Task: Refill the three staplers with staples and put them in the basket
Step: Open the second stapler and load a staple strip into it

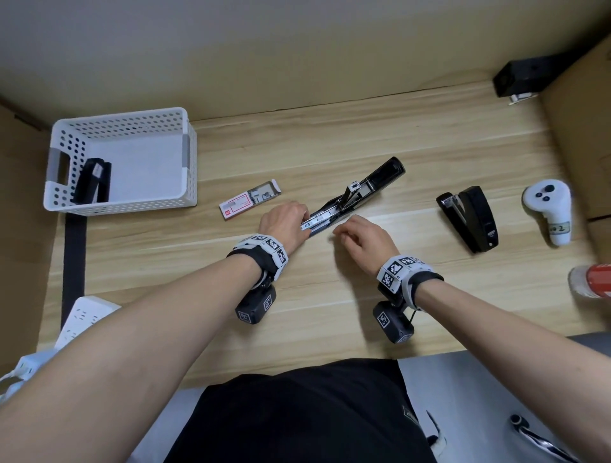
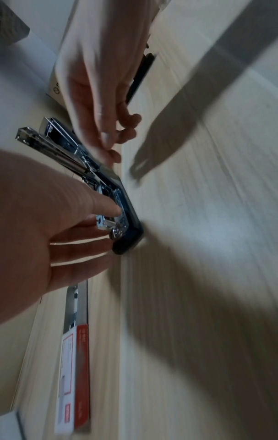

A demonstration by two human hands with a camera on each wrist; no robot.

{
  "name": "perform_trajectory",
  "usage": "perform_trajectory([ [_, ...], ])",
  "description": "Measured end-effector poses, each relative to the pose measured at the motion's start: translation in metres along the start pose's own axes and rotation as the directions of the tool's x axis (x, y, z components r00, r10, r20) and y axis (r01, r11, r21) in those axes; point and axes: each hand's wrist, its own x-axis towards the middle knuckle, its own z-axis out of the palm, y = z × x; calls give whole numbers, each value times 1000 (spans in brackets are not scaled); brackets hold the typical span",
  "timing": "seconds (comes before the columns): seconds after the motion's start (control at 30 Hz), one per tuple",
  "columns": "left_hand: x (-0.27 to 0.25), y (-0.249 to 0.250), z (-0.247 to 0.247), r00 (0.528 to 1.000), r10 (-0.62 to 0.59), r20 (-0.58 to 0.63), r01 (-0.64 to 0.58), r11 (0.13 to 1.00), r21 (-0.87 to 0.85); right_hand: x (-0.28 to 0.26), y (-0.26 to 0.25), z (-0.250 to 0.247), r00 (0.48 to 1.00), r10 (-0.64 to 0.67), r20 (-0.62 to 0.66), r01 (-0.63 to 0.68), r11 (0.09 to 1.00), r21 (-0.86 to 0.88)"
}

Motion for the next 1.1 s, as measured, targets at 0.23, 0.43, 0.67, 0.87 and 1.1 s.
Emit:
perform_trajectory([
  [0.23, -13, -17, 4, 998, 13, -54, -14, 1000, -21, 17, -37, 8, 968, -212, 135, 231, 961, -151],
  [0.43, -8, -20, 4, 997, 22, -74, -24, 1000, -16, 15, -34, 9, 982, -128, 142, 159, 958, -237],
  [0.67, -7, -22, 3, 998, 8, -59, -11, 999, -49, 11, -38, 7, 964, -130, 234, 192, 946, -262],
  [0.87, -6, -24, 0, 999, 24, -25, -25, 998, -54, 18, -41, 12, 982, -33, 188, 95, 940, -328],
  [1.1, -12, -35, -10, 997, 71, -12, -71, 991, -109, 16, -59, 19, 1000, -26, 12, 28, 969, -246],
])
